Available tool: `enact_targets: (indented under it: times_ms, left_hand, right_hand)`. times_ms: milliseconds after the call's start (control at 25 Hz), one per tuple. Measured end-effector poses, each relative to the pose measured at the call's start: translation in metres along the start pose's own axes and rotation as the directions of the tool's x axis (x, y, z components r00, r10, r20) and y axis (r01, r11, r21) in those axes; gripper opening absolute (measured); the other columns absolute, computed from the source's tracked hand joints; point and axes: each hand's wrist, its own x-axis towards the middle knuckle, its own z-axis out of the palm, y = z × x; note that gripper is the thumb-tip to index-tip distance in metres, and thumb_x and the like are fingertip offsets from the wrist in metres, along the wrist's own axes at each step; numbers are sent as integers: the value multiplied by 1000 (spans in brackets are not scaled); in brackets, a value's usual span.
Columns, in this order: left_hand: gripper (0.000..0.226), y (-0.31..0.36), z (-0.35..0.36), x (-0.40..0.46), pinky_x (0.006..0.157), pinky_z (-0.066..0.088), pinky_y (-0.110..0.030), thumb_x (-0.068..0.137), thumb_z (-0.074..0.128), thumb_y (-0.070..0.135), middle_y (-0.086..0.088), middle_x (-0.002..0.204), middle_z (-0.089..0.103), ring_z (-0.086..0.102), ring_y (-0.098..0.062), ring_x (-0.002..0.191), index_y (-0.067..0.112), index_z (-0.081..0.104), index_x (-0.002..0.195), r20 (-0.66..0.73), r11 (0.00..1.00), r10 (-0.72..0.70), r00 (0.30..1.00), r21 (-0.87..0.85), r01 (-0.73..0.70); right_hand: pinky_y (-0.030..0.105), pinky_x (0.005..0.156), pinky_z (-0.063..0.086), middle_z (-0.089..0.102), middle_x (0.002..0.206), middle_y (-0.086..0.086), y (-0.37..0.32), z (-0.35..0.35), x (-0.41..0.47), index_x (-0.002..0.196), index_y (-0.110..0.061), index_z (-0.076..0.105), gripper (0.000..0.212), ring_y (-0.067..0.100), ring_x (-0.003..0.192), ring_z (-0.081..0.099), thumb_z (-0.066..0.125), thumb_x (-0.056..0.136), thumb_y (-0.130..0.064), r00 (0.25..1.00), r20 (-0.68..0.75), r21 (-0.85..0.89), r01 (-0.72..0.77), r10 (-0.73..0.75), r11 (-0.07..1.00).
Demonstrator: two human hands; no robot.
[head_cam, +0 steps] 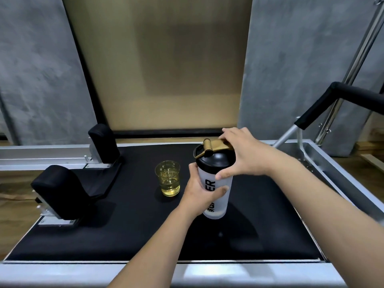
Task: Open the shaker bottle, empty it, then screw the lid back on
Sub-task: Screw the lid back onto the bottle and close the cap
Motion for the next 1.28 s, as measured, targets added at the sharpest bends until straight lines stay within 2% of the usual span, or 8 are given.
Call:
enact_targets:
  times_ms: [160, 280, 440, 640, 800, 1000, 1160, 1280]
  left_hand:
    - [72, 6, 0, -2, 93, 51, -26, 79, 94, 26, 18, 125, 62, 59, 21, 108, 34, 35, 121, 28, 999, -5, 1000, 39, 4]
    - [69, 9, 2, -1, 93, 51, -26, 81, 93, 26, 19, 124, 60, 58, 20, 107, 38, 35, 115, 25, 998, 1, 1000, 56, -2]
    - [68, 12, 11, -2, 91, 55, -36, 79, 93, 28, 14, 112, 56, 60, -4, 103, 35, 34, 111, -33, 999, -18, 999, 32, 19]
    - [66, 10, 30, -3, 69, 45, -28, 78, 92, 33, 11, 94, 54, 55, -7, 82, 24, 38, 116, -144, 996, -24, 989, 77, 35]
    - [17, 19, 35, -3, 71, 38, -31, 100, 62, 36, 1, 91, 63, 69, -1, 58, 24, 51, 101, -198, 994, -108, 974, 2, 111]
    - [88, 16, 13, 4, 90, 53, -30, 67, 99, 41, 8, 127, 57, 61, -13, 121, 31, 34, 125, -15, 998, -43, 999, 52, 44]
    - [111, 17, -13, 23, 100, 51, -25, 61, 100, 41, 15, 140, 56, 57, 1, 129, 35, 31, 147, 170, 999, -20, 985, 29, 15]
    - [111, 13, -13, 32, 111, 52, -36, 61, 101, 36, 7, 145, 63, 61, -8, 135, 28, 39, 154, 191, 999, 31, 981, -17, -28]
  right_hand:
    - [45, 80, 57, 63, 100, -6, -8, -13, 8, 119, -27, 47, 88, 18, 91, 61, 86, 55, -72, 998, 62, 2, 18, -18, 1000]
    - [43, 72, 55, 63, 91, -3, -8, -9, 9, 110, -27, 44, 79, 20, 80, 60, 88, 58, -67, 1000, 14, 49, 21, -22, 999]
    - [33, 62, 44, 57, 92, -9, -9, 2, 4, 112, -29, 43, 79, 9, 80, 53, 87, 58, -66, 996, -69, 144, -45, 55, 989]
    - [35, 67, 49, 55, 97, -8, -18, 15, 6, 111, -25, 44, 80, 16, 90, 54, 85, 59, -70, 972, -163, 163, -142, 168, 976]
    - [36, 79, 46, 55, 103, -1, -28, 30, 11, 115, -20, 47, 81, 22, 102, 50, 81, 62, -72, 942, -273, 81, -182, 198, 980]
    - [36, 92, 51, 64, 115, -8, 3, 25, 3, 120, -36, 54, 79, 16, 110, 58, 85, 57, -72, 957, -240, 319, -83, 165, 944]
    - [35, 101, 52, 65, 121, -18, 22, 33, -3, 124, -40, 50, 84, 3, 115, 62, 94, 55, -55, 972, -193, 551, -6, 135, 835]
    - [33, 100, 51, 63, 123, -17, 23, 40, -1, 128, -41, 43, 96, 5, 116, 62, 93, 48, -56, 977, -168, 620, -1, 134, 784]
